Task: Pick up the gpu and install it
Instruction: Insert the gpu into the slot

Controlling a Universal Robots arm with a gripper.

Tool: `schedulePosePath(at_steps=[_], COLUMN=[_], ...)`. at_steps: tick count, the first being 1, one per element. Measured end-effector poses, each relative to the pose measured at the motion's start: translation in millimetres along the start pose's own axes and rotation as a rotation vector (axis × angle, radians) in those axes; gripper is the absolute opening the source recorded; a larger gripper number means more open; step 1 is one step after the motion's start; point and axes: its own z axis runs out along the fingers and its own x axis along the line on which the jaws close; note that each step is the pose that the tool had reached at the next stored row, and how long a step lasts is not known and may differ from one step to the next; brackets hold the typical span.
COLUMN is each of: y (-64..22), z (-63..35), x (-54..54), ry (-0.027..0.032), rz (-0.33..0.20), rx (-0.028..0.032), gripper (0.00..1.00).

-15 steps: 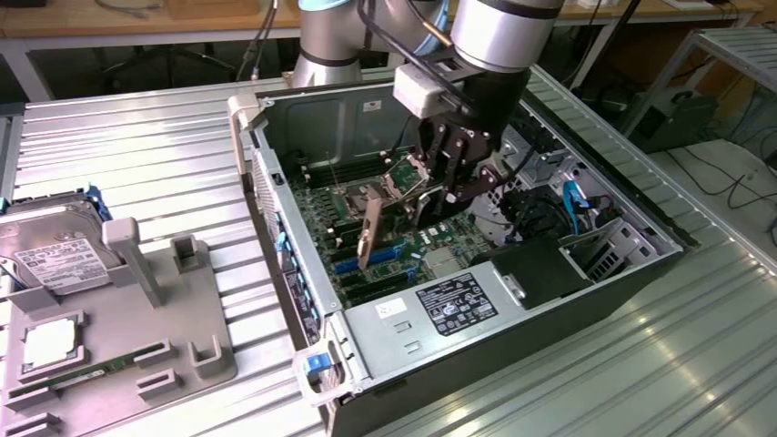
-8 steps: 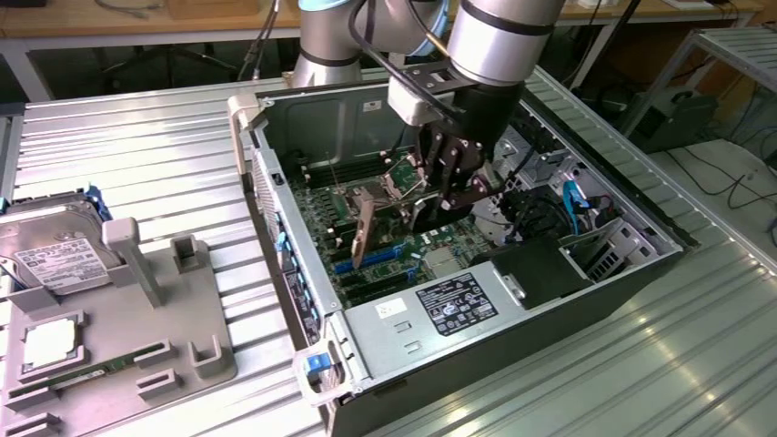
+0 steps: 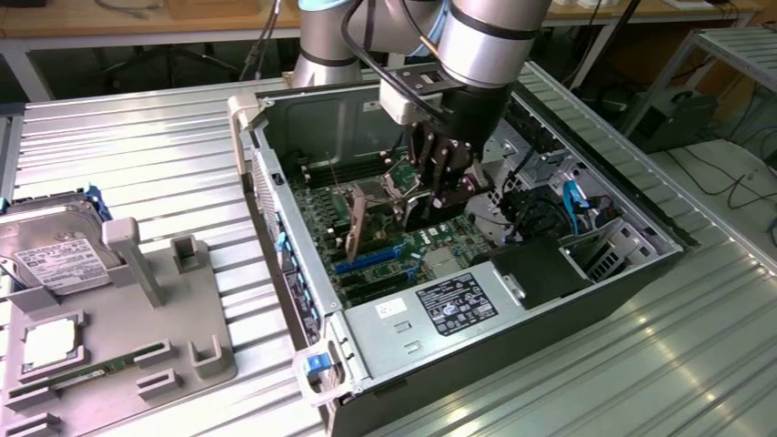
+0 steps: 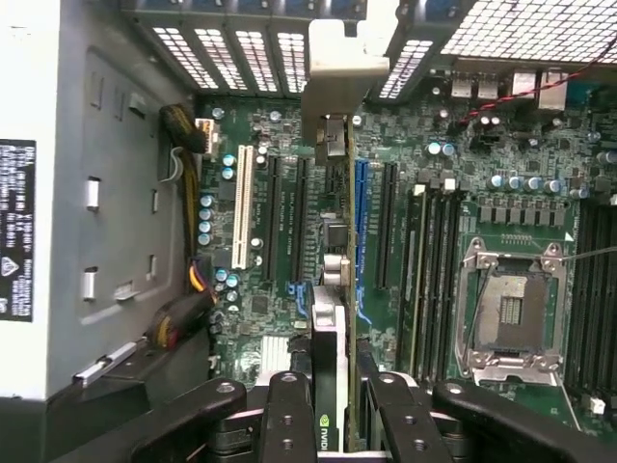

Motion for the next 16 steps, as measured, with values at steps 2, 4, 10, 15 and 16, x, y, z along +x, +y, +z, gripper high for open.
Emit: schedulePosePath(at_steps=[2, 4, 10, 15, 16], y=[1.1, 2.7, 3.5, 6.3, 6.4], z=[1.2, 2.5, 6.1, 9.0, 9.3], x=[-2.8, -3.8, -4.5, -5.3, -5.9], ry=[0.0003, 0.0002, -0.0004, -0.0011, -0.0009], rz=[0.000, 0.000, 0.015, 0.066, 0.066], rx=[-0.0003, -0.0004, -0.0016, -0.0016, 0.0019], gripper=[0.27, 0.27, 0.27, 0.27, 0.27])
